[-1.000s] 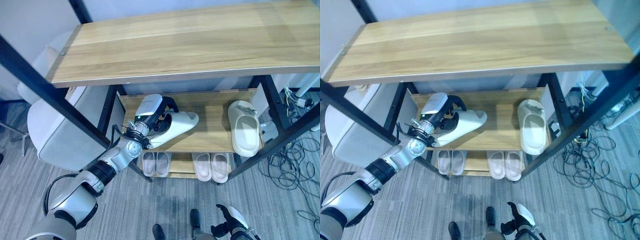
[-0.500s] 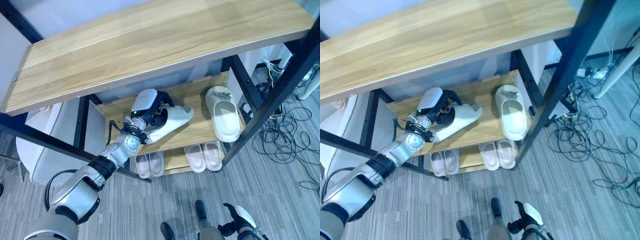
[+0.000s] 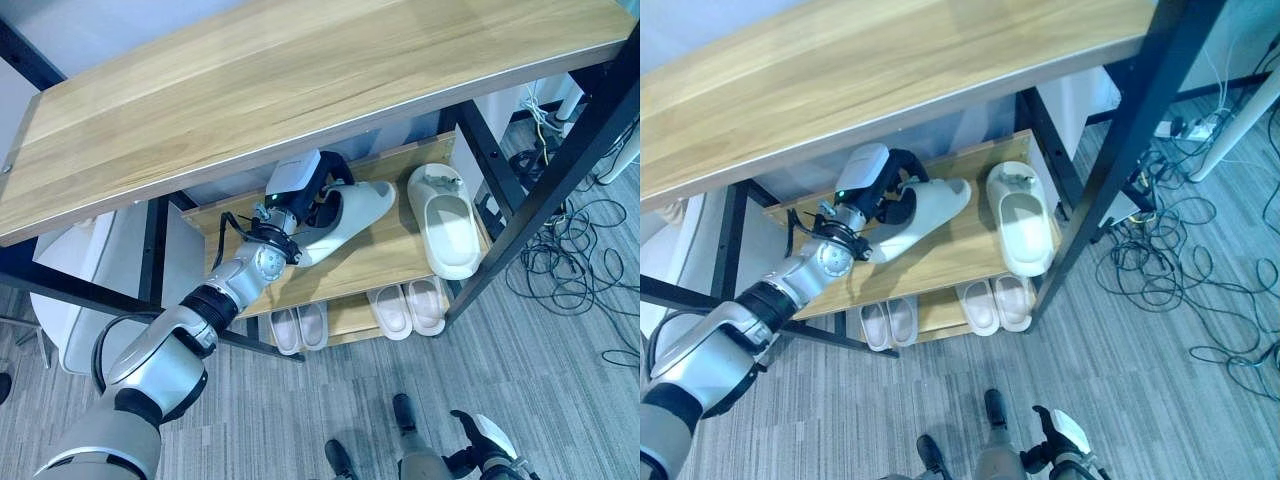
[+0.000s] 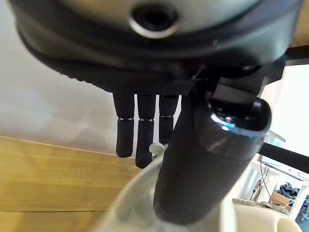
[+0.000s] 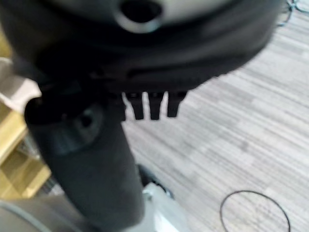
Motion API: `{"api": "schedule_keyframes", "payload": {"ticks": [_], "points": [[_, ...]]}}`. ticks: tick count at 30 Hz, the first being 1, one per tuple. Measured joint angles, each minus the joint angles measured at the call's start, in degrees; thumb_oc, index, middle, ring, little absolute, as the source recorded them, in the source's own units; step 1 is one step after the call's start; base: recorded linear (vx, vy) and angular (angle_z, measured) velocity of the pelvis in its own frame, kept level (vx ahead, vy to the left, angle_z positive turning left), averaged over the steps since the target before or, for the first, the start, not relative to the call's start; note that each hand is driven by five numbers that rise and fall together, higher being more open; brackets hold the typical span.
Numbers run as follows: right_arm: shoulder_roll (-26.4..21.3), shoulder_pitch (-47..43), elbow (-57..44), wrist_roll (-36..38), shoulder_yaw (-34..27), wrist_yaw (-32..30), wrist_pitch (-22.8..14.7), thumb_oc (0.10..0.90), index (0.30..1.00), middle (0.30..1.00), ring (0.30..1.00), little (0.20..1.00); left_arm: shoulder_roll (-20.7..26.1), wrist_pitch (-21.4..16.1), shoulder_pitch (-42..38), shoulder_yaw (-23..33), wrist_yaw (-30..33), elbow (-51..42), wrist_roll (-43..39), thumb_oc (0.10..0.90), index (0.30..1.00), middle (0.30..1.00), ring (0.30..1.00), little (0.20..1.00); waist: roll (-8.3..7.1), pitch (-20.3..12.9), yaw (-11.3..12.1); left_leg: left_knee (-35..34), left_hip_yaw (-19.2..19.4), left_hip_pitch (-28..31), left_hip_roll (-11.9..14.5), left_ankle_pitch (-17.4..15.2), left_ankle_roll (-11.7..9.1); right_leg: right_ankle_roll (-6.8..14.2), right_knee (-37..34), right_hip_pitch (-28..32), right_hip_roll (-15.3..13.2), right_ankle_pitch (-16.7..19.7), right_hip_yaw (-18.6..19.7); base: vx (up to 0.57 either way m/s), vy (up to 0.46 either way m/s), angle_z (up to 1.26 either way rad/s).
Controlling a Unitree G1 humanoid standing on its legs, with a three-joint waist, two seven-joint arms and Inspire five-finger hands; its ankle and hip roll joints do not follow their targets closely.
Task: Arrange the slippers neatly on the shoe rack.
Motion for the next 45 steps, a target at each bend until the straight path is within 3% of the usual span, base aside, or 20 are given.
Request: {"api": "schedule_keyframes", "payload": {"ticks": [10, 21, 29, 33, 38, 45], "points": [[0.0, 0.1, -0.4, 0.1, 0.1, -0.1, 0.0, 0.8, 0.9, 0.9, 0.9, 0.9, -4.5, 0.0, 0.0, 0.4, 0.4, 0.0, -2.7, 0.8, 0.9, 0.9, 0.9, 0.9, -0.06, 0.0, 0.0, 0.0, -0.3, 0.0, 0.0, 0.0, 0.0, 0.0, 0.0, 0.1, 0.0, 0.0, -0.3, 0.0, 0.0, 0.0], [0.0, 0.2, -0.4, 0.1, 0.1, -0.1, 0.0, 0.8, 0.9, 0.9, 0.9, 0.9, -4.8, 0.0, 1.2, 1.0, 1.0, -0.5, -2.8, 0.8, 0.9, 0.9, 0.9, 0.9, -0.24, 0.2, 0.4, 0.0, -1.6, 0.1, 0.2, 0.0, 0.0, 0.0, 0.0, 0.8, -0.1, 0.0, -1.8, 0.0, -0.011, 0.06], [0.2, 0.1, -0.4, 0.2, 0.2, -0.1, 0.0, 0.8, 0.9, 0.9, 0.9, 0.9, -5.2, 0.0, 4.3, 3.8, 1.0, -1.6, -4.6, 0.8, 0.9, 0.9, 0.9, 0.9, -1.25, 0.9, 0.9, 0.0, -3.2, 0.2, 0.3, 0.0, 0.0, 0.0, 0.0, 1.5, -0.3, 0.0, -3.0, -0.01, -0.018, 0.08], [0.3, 0.1, -0.4, 0.2, 0.2, 0.0, 0.1, 0.8, 0.9, 0.9, 0.9, 0.9, -5.6, -0.1, 8.3, 6.9, 0.8, -3.8, -9.1, 0.8, 0.9, 0.9, 0.9, 0.9, -1.59, 1.1, 1.2, 0.0, -3.5, 0.3, 0.3, 0.0, 0.0, -0.1, 0.0, 1.9, -0.3, 0.1, -3.4, -0.01, -0.009, 0.05], [0.7, 0.1, -0.4, 0.2, 0.2, 0.0, 0.7, 0.8, 0.9, 0.9, 0.9, 0.9, -6.6, -0.6, 14.2, 10.9, -2.3, -5.2, -22.7, 0.8, 0.9, 0.9, 0.9, 0.9, -2.28, 1.1, 2.1, 0.0, -4.6, 0.5, 0.4, 0.0, 0.0, 0.0, 0.0, 2.5, -0.4, 0.0, -4.4, 0.0, -0.004, 0.09], [2.0, 0.1, -0.4, 0.1, 0.2, 0.0, 1.8, 0.8, 0.9, 0.9, 0.9, 0.9, -6.7, -0.6, 18.9, 11.4, -5.5, -5.9, -27.7, 0.8, 0.9, 0.9, 0.9, 0.9, -3.72, 0.9, 2.4, 0.0, -4.8, 0.8, 0.4, 0.0, 0.0, 0.0, 0.0, 3.0, -0.5, 0.0, -4.9, 0.0, 0.0, 0.04]]}}
